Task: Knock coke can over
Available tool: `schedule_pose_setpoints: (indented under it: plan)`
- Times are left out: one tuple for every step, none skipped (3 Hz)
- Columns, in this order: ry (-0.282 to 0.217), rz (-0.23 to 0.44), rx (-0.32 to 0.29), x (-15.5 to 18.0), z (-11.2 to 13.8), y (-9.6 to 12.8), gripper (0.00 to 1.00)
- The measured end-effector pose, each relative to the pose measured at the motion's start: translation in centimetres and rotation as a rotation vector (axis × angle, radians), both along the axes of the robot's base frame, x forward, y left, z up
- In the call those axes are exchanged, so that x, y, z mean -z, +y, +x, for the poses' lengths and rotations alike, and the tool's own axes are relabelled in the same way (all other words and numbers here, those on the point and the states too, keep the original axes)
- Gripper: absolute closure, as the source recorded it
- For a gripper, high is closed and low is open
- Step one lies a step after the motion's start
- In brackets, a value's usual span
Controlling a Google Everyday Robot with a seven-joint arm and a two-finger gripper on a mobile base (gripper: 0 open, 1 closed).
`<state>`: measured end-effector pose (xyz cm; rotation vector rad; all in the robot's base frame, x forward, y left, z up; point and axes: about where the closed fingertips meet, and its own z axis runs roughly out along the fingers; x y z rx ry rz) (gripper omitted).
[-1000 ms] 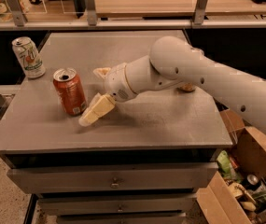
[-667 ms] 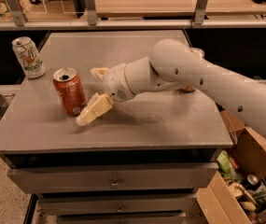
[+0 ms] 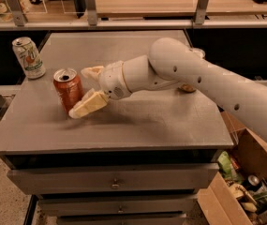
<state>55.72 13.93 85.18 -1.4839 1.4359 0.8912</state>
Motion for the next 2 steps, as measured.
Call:
schedule_pose_setpoints:
  plan:
    - [-0.003, 0.009, -0.014, -0.41, -0.05, 0.53, 0.41]
    - [-0.004, 0.015, -0.023, -0.89, -0.21, 0.85, 0.64]
